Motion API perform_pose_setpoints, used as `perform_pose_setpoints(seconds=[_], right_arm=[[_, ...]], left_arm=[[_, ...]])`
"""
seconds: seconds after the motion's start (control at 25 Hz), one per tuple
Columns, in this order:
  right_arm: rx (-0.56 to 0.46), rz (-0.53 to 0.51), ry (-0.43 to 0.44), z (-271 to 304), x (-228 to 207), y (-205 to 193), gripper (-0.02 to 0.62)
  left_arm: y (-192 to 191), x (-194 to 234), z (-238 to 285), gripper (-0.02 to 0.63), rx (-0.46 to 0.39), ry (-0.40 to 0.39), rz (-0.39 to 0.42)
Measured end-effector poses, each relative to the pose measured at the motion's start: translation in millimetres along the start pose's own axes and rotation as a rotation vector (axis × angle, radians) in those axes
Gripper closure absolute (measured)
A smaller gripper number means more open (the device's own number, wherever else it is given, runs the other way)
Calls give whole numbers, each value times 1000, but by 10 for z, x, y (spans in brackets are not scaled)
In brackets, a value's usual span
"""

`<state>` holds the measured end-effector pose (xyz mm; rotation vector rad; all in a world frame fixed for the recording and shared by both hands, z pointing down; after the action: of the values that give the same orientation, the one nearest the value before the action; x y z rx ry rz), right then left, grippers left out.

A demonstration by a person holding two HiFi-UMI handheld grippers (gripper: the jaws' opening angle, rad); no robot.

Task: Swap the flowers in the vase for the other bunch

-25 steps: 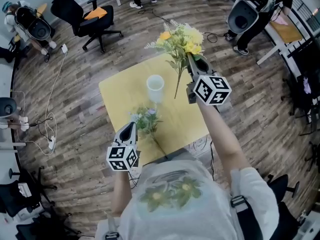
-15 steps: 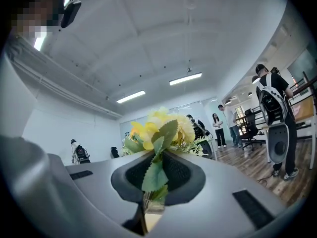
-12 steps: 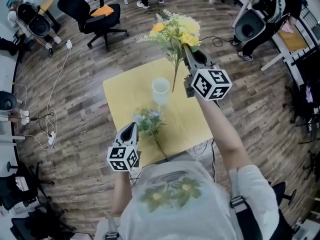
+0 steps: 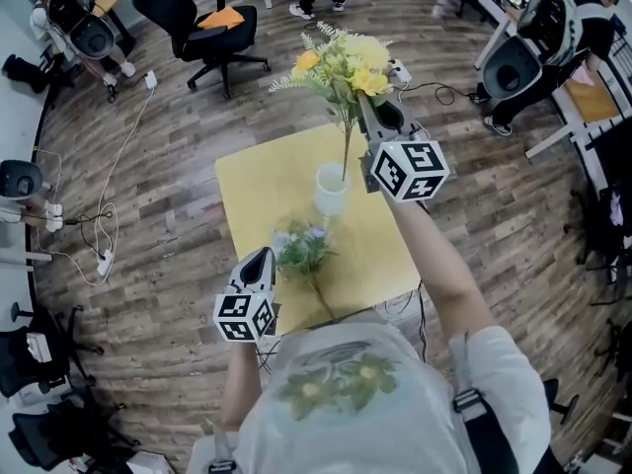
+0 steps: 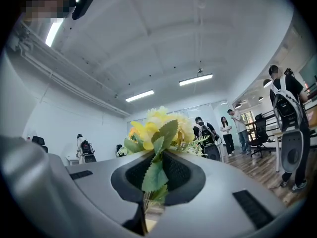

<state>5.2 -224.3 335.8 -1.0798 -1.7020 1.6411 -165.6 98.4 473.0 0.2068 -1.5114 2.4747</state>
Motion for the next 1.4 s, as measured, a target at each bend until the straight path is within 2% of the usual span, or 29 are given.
perform_pose_setpoints(seconds=[0.48, 1.4], right_arm=[[1, -100, 82, 86, 198, -399, 540], [87, -3, 45, -461, 384, -841, 538]], left_arm=[[-27, 162, -15, 589, 15, 26, -18], [8, 183, 157, 589, 23, -36, 10]])
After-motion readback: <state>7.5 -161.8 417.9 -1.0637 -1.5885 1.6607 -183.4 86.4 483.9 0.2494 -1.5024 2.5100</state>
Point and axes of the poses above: the fingertips, and each gripper's own axes: z forward along the fingers, x to its left, y out of its top, the point moved 10 cm from there along -z, backward along the fingers, and after that the axes turned 3 degrees about y, right-handed, at the moved point
